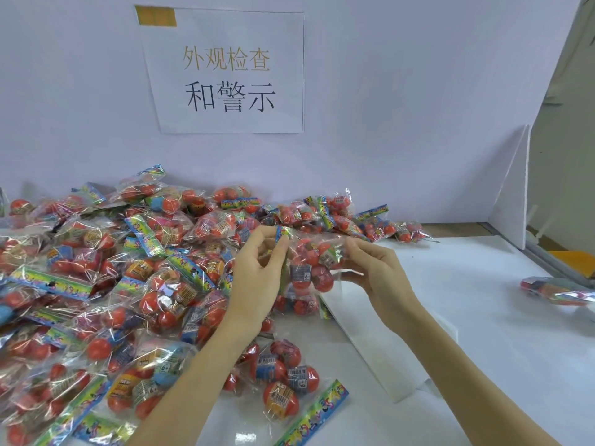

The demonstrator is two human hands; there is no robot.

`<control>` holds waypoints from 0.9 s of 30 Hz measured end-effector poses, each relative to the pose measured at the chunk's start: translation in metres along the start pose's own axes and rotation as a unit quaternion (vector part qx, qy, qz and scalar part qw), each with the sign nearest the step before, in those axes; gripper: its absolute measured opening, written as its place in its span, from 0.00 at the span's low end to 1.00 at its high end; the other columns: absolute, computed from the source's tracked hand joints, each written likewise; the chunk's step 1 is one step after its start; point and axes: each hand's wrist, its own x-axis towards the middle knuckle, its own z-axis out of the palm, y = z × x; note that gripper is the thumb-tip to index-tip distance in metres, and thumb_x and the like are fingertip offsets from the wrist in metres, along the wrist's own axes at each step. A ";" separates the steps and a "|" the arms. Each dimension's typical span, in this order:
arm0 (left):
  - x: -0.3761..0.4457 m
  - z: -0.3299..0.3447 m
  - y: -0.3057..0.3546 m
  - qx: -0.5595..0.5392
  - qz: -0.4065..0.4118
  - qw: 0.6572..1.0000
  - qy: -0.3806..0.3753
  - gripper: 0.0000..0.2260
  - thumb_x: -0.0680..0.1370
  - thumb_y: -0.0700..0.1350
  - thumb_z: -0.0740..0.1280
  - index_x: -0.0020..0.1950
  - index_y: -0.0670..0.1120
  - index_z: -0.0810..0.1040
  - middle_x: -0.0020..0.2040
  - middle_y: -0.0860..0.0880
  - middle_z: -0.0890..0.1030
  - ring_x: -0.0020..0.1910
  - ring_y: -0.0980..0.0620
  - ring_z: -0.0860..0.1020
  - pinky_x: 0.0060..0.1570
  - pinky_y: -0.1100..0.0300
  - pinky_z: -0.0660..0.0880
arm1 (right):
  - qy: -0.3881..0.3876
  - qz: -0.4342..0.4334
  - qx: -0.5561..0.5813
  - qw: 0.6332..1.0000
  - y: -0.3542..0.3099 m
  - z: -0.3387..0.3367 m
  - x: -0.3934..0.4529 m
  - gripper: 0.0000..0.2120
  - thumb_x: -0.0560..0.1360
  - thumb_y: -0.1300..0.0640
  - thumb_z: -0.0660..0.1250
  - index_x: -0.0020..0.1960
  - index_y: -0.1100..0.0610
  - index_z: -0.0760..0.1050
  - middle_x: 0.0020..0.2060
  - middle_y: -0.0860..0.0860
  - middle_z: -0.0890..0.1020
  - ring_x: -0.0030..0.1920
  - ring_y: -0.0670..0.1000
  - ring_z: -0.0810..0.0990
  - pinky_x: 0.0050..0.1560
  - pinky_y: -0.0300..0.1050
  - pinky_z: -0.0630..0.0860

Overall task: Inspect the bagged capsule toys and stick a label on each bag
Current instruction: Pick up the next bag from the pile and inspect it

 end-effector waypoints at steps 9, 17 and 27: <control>-0.001 0.001 -0.003 0.012 0.035 0.996 0.083 0.05 0.87 0.48 0.60 0.54 0.50 0.73 0.35 0.46 0.76 0.26 0.46 0.71 0.24 0.49 0.72 | -0.068 0.029 -0.089 0.993 0.007 0.006 -0.004 0.20 0.80 0.49 0.71 0.67 0.57 0.75 0.31 0.52 0.78 0.28 0.52 0.74 0.29 0.41 0.72; 0.002 -0.003 0.002 0.003 0.021 0.997 0.080 0.03 0.86 0.44 0.63 0.58 0.47 0.75 0.45 0.40 0.78 0.36 0.50 0.74 0.37 0.55 0.73 | -0.085 0.006 -0.034 0.996 0.001 -0.005 -0.001 0.20 0.77 0.50 0.73 0.67 0.53 0.79 0.31 0.52 0.77 0.27 0.49 0.72 0.28 0.37 0.69; -0.010 0.005 0.012 0.014 -0.018 0.989 -0.144 0.09 0.82 0.52 0.68 0.56 0.50 0.84 0.44 0.55 0.85 0.44 0.63 0.82 0.46 0.70 0.76 | -0.104 0.025 -0.019 0.994 -0.007 -0.017 0.002 0.06 0.77 0.54 0.71 0.49 0.54 0.86 0.31 0.49 0.59 0.30 0.49 0.55 0.29 0.38 0.56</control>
